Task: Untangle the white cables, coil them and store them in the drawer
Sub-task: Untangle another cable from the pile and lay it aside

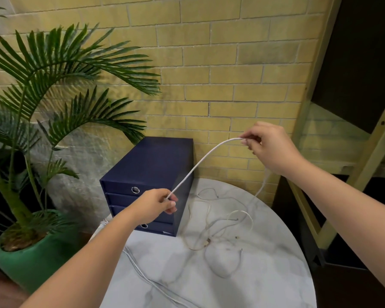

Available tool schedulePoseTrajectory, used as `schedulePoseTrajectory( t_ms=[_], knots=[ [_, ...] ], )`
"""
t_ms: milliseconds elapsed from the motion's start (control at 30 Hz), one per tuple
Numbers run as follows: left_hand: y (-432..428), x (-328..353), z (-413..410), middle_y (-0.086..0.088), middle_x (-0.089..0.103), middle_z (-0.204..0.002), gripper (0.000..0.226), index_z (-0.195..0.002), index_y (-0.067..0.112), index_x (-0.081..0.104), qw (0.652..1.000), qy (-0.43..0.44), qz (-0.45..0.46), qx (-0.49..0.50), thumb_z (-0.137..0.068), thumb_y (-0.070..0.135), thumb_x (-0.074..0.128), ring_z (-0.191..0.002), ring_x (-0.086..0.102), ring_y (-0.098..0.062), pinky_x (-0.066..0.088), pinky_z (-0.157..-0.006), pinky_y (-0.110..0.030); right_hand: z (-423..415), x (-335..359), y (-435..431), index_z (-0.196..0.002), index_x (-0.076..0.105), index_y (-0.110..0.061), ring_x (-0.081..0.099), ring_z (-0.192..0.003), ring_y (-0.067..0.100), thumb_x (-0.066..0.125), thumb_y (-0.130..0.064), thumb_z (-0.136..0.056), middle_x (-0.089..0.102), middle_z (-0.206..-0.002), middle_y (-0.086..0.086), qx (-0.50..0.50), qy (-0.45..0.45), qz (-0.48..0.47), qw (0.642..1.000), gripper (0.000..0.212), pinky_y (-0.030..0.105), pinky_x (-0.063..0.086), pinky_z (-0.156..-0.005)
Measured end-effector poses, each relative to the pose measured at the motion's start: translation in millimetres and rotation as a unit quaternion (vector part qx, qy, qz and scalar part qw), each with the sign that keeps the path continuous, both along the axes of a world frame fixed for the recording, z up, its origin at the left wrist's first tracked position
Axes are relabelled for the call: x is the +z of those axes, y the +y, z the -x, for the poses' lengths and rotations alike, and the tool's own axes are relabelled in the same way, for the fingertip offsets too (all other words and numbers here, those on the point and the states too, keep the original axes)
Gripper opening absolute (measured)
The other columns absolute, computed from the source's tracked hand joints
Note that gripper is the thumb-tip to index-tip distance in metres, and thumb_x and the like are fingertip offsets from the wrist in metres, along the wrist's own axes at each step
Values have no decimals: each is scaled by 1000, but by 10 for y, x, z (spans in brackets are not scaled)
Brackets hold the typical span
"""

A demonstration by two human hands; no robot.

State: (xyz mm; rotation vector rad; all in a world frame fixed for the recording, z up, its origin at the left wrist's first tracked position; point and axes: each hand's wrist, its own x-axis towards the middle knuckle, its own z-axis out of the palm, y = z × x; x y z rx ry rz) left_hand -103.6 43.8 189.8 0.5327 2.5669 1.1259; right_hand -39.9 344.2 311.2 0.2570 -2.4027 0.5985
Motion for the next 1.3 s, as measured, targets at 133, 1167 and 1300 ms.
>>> schedulePoseTrajectory(
  t_ms=[133,1167,1300],
  knots=[
    [73,63,-39,-2,75,-84,23,-99,9,67,996,-40,-74,30,-100,25,50,-80,72,-15,55,-88,-32,-4,84,52,-97,72,-10,48,-73,10,61,-9,-89,52,-77,-9,-25,26,-1,999,14,25,38,-69],
    [278,124,-103,-2,70,-88,38,-107,19,58,961,-163,-155,161,-99,50,38,-82,65,-16,51,-83,-35,-175,-281,-32,-93,72,-12,51,-69,12,62,-9,-88,55,-77,-6,13,35,9,999,11,31,46,-63],
    [101,88,-90,8,55,-126,46,-132,33,39,993,-107,-20,36,-92,41,60,-103,58,-11,43,-90,-29,-147,-239,-64,-93,73,-13,56,-73,17,64,-10,-88,60,-81,-1,32,28,-13,999,11,36,49,-65]
  ],
)
